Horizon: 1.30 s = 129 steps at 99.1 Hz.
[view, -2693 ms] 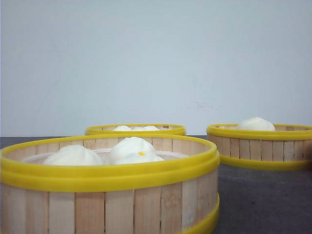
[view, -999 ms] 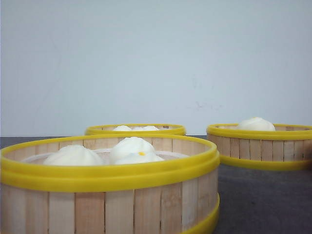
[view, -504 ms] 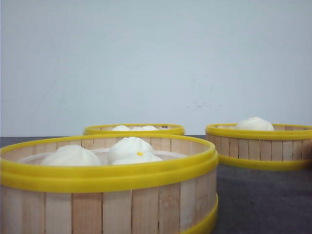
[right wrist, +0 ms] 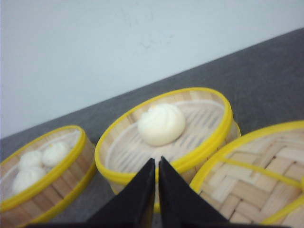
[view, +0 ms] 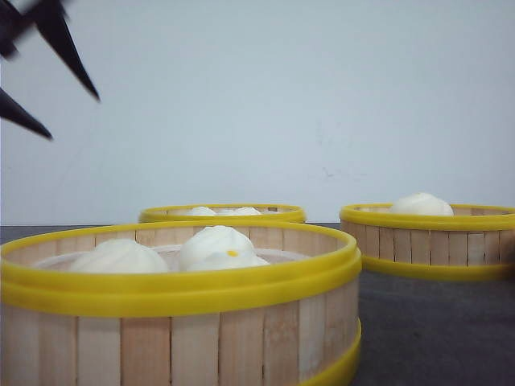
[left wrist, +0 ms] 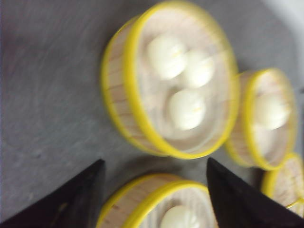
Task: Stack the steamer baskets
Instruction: 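Move the left gripper down and grasp the rim of the middle steamer basket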
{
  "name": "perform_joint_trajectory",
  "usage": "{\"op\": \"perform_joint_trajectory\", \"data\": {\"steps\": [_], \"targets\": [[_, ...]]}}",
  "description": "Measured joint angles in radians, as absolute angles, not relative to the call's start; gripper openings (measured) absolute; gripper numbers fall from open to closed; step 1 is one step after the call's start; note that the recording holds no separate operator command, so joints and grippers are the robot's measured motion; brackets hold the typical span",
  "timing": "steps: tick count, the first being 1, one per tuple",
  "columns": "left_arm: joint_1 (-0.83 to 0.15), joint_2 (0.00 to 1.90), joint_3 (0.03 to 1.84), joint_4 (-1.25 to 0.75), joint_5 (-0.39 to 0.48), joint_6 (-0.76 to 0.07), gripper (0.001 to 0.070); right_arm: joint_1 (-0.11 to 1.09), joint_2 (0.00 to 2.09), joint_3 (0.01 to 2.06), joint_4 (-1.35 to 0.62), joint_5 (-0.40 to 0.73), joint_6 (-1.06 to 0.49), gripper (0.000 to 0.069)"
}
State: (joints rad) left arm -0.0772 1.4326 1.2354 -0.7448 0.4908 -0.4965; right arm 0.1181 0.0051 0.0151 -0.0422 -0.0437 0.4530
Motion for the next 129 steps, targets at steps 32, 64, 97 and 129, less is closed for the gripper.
{"op": "perform_joint_trajectory", "data": {"steps": [32, 64, 97, 129], "targets": [[-0.21, 1.792, 1.668, -0.951, 0.338, -0.387, 0.0388, 0.118, 0.005, 0.015, -0.077, -0.06, 0.453, 0.0011], [-0.283, 1.994, 1.701, -1.0, 0.252, -0.381, 0.0388, 0.118, 0.005, 0.015, -0.089, -0.06, 0.453, 0.0011], [-0.29, 2.037, 1.701, -0.997, 0.212, -0.361, 0.0233, 0.118, 0.005, 0.015, -0.09, -0.06, 0.453, 0.0011], [-0.303, 2.037, 1.703, -0.979, 0.167, -0.347, 0.0058, 0.118, 0.005, 0.015, -0.091, -0.059, 0.453, 0.0011]]}}
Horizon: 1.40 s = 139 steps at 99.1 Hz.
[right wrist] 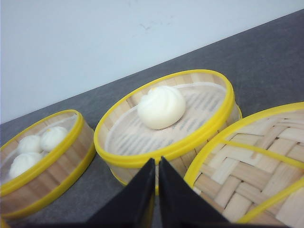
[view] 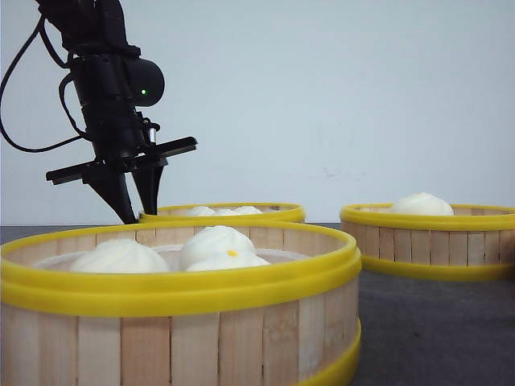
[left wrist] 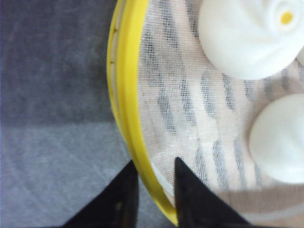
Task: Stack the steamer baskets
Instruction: 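Move the left gripper down and grasp the rim of the middle steamer basket, then lift the basket with the left gripper and lower it onto the nearest basket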
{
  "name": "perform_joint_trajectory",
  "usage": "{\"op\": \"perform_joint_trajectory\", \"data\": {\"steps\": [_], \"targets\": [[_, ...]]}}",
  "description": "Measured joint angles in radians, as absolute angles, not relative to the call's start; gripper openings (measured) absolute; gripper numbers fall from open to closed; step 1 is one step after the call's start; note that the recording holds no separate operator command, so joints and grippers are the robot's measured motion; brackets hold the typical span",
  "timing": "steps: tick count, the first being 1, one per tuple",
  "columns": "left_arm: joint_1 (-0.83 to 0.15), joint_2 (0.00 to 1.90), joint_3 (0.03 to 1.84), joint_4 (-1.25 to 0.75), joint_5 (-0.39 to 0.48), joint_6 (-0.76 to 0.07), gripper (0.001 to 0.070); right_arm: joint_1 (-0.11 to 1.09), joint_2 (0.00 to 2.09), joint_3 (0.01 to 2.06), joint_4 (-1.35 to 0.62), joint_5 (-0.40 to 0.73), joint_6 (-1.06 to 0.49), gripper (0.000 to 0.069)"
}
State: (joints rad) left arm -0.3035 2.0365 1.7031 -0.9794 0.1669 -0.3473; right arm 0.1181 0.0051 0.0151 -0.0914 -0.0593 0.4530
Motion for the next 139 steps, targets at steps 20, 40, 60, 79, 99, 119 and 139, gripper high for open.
{"op": "perform_joint_trajectory", "data": {"steps": [20, 40, 60, 79, 99, 119, 139], "targets": [[-0.309, 2.038, 1.713, -0.955, 0.159, -0.328, 0.0033, 0.118, 0.005, 0.015, -0.093, -0.059, 0.453, 0.0011], [-0.309, 2.051, 1.837, -1.031, 0.154, -0.306, 0.0032, 0.118, 0.005, 0.015, -0.111, -0.059, 0.453, 0.0011], [-0.298, 2.051, 2.079, -1.182, 0.156, -0.25, 0.0032, 0.118, 0.005, 0.015, -0.161, -0.059, 0.453, 0.0011], [-0.29, 2.049, 2.201, -1.408, 0.245, -0.178, 0.0031, 0.118, 0.005, 0.015, -0.167, -0.059, 0.453, 0.0011], [-0.322, 2.028, 2.189, -1.433, 0.284, -0.116, 0.003, 0.118, 0.005, 0.015, -0.167, -0.065, 0.453, 0.0011], [-0.376, 1.861, 2.107, -1.433, 0.24, -0.1, 0.003, 0.118, 0.005, 0.015, -0.166, -0.105, 0.453, 0.0011], [-0.387, 1.709, 1.809, -1.427, 0.243, -0.078, 0.003, 0.118, 0.005, 0.015, -0.166, -0.138, 0.453, 0.0011]]}}
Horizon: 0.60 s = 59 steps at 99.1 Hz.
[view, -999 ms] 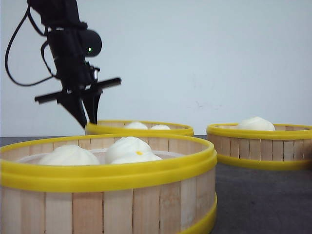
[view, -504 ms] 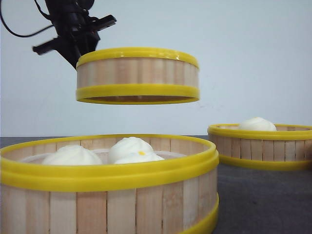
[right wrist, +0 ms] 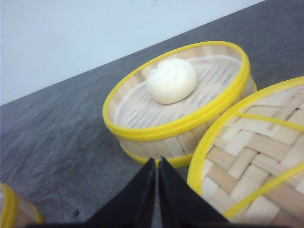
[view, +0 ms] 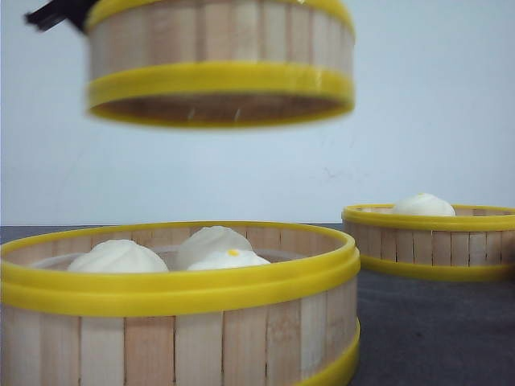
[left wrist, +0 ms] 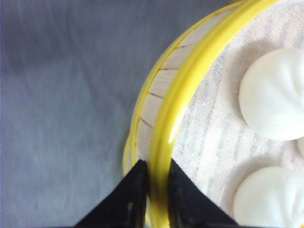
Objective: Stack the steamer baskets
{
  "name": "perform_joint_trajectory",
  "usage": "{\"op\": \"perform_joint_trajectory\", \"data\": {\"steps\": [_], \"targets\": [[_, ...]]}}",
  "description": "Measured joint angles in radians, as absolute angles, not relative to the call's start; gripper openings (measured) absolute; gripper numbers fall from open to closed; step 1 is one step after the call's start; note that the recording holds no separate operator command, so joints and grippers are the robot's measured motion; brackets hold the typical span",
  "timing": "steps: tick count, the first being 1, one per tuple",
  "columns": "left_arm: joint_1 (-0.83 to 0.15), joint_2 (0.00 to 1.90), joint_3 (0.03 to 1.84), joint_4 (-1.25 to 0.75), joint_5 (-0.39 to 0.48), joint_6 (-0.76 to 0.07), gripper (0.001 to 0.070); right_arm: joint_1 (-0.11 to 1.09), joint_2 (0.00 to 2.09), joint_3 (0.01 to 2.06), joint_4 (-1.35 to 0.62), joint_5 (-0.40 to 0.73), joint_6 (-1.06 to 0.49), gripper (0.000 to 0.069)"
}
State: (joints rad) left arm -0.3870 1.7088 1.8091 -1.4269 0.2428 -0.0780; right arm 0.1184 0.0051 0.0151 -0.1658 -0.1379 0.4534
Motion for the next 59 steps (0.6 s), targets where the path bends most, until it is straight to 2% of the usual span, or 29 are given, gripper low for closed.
{"op": "perform_joint_trajectory", "data": {"steps": [12, 24, 35, 59], "targets": [[-0.388, 1.65, 1.567, -1.335, 0.234, -0.071, 0.003, 0.118, 0.005, 0.015, -0.166, -0.157, 0.454, 0.0011], [-0.397, 1.566, 1.42, -1.238, 0.239, -0.081, 0.003, 0.118, 0.005, 0.015, -0.166, -0.157, 0.454, 0.0011], [-0.41, 1.512, 1.354, -1.199, 0.242, -0.085, 0.003, 0.118, 0.005, 0.015, -0.166, -0.157, 0.454, 0.0011], [-0.434, 1.517, 1.291, -1.16, 0.245, -0.096, 0.0028, 0.118, 0.005, 0.015, -0.166, -0.157, 0.454, 0.0011]]}}
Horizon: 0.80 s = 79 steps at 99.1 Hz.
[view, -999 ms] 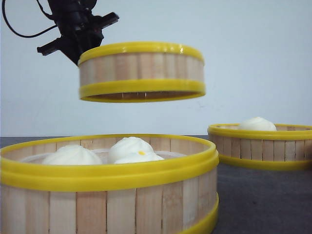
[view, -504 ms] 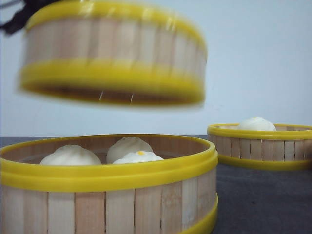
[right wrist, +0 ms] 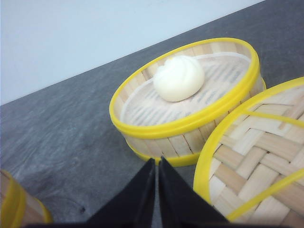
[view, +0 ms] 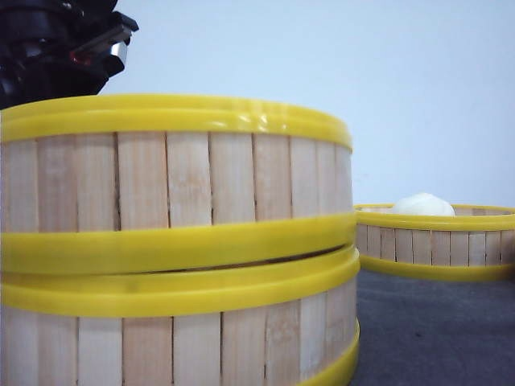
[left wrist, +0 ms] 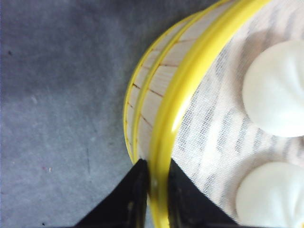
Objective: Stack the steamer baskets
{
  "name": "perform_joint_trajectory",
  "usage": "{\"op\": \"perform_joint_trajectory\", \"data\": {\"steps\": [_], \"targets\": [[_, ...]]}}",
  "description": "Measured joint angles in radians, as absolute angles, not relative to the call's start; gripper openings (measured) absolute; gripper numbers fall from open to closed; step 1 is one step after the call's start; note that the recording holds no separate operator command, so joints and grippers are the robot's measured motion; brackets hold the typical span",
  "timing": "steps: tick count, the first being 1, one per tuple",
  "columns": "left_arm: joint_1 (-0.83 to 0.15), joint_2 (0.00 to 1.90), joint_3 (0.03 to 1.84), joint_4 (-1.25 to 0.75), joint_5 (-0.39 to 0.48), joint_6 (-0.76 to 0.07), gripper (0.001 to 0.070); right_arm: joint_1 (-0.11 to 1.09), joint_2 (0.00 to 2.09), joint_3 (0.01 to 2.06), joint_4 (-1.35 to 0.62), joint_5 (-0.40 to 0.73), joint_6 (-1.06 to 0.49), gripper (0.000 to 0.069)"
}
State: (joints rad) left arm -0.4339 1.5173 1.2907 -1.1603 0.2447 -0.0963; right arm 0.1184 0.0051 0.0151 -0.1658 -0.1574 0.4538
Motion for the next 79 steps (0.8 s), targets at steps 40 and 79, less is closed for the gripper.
{"op": "perform_joint_trajectory", "data": {"steps": [40, 79], "targets": [[-0.452, 1.517, 1.289, -1.124, 0.233, -0.098, 0.0028, 0.118, 0.005, 0.015, -0.166, -0.157, 0.454, 0.0011], [-0.451, 1.517, 1.289, -1.088, 0.228, -0.136, 0.0337, 0.118, 0.005, 0.015, -0.166, -0.157, 0.454, 0.0011]]}}
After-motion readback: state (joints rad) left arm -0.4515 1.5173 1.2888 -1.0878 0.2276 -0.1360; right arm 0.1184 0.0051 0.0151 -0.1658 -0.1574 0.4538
